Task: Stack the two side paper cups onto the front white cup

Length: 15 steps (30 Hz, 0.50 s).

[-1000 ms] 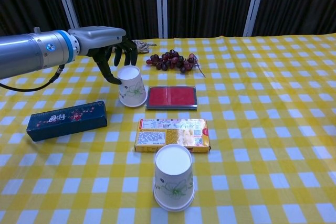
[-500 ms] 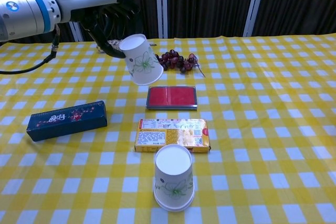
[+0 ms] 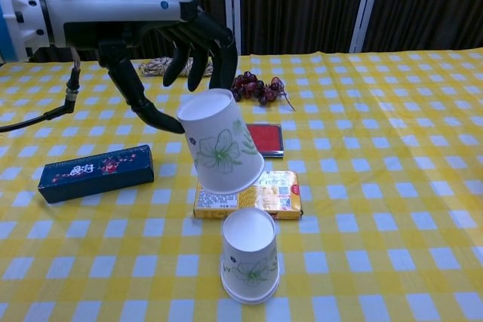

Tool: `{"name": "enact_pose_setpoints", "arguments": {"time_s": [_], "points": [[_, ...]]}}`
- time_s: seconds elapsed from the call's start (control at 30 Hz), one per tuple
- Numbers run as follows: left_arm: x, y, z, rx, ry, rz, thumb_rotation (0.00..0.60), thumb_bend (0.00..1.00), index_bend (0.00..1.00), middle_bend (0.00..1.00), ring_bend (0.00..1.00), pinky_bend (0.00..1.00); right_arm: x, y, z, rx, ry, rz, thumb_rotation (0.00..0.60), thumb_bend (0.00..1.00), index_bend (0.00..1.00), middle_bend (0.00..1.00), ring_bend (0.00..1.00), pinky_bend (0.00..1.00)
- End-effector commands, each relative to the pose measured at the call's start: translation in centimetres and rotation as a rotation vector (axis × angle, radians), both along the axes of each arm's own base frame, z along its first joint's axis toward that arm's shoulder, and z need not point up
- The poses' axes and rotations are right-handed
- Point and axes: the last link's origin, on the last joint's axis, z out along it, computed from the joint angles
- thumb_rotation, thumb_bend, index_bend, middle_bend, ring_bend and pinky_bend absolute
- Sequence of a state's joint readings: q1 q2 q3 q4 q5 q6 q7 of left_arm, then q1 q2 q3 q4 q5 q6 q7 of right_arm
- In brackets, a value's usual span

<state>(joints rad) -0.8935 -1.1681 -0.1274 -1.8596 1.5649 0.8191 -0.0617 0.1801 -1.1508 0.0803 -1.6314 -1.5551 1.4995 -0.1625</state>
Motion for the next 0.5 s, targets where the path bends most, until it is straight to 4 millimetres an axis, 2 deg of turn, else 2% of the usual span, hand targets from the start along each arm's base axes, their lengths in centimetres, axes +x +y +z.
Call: {"name": "enact_pose_setpoints", "arguments": {"time_s": [0.03, 0.13, 0.5], "points": [[-0.1, -1.4, -0.4, -0.034, 0.027, -0.033, 0.6, 0.22, 0.5, 0.43, 0.46, 0.55, -0.1, 0.0, 0.1, -0.003, 0.0, -0.003, 0.6, 0.0, 0.0, 0.0, 0.0, 0.0], [-0.2, -2.2, -0.8, -0.049, 0.033, -0.053, 0.6, 0.22, 0.5, 0.43, 0.46, 0.55, 0.0, 0.0, 0.2, -0.008, -0.001, -0.001, 0.6, 0.0, 0.0, 0.0, 0.0, 0.0], [0.2, -2.7, -1.6, -0.034, 0.036, -0.095, 0.6, 0.22, 0.5, 0.43, 0.46, 0.55, 0.1, 0.1, 0.2, -0.008, 0.0, 0.002, 0.6, 0.0, 0.0, 0.0, 0.0, 0.0]]}}
